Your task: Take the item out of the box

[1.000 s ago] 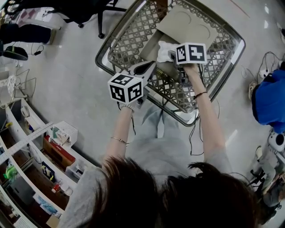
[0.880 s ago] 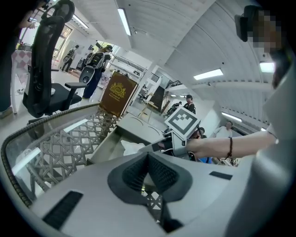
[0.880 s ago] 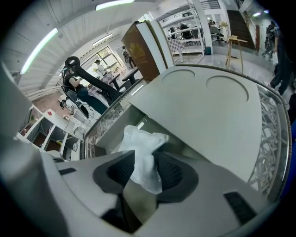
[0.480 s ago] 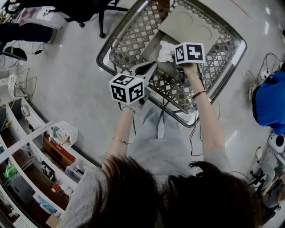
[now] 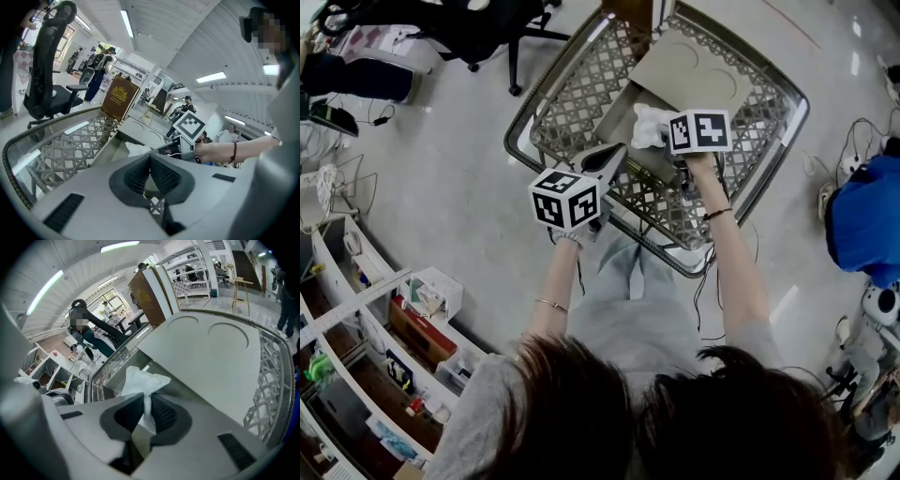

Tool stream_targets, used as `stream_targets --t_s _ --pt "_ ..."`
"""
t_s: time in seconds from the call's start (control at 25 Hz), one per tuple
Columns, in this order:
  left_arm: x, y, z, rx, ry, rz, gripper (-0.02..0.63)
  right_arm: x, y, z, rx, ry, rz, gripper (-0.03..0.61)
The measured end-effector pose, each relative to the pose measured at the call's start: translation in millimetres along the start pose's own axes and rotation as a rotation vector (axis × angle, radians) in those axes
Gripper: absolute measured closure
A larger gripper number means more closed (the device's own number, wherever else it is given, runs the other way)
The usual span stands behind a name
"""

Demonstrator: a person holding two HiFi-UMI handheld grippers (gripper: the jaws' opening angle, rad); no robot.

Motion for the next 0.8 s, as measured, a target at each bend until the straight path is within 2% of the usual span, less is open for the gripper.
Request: stream_targets --t_s 0.4,0.8 --pt "16 14 -20 0.056 -0.035 -0.007 0.597 -1 45 -2 0.098 -0.004 -0.046 0.514" --pt "40 31 -41 0.105 -0.095 0.002 0.597 -13 94 -2 0.222 0.067 -0.100 0.514"
Point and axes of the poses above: the fingertips, and each gripper's own axes: y backward along the fingers, x to its right, z out of its underside, the point moved 10 cm from there along y, backward along the fingers, and after that the axes turned 13 degrees about z, right-handed, at the moved point
